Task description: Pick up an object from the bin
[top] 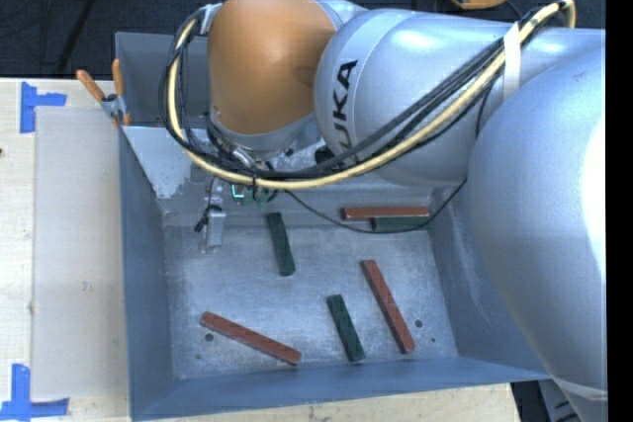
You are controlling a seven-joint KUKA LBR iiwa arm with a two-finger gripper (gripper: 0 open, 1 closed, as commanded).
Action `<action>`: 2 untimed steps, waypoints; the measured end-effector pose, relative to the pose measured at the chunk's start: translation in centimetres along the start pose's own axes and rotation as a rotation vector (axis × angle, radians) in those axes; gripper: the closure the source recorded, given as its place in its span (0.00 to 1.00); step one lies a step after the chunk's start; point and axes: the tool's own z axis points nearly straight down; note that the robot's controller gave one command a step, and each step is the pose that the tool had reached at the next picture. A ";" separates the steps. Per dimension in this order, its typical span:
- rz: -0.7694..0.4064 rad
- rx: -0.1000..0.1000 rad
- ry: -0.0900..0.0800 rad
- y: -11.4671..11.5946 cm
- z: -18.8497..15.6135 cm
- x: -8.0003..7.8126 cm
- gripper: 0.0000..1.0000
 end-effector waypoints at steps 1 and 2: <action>-0.053 0.005 0.007 -4.5 7.2 7.0 0.00; -0.116 0.002 0.003 -6.0 15.1 11.8 0.00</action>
Offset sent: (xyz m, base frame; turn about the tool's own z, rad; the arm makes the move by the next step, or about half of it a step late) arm -0.0663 -0.0427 -0.0657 -0.0535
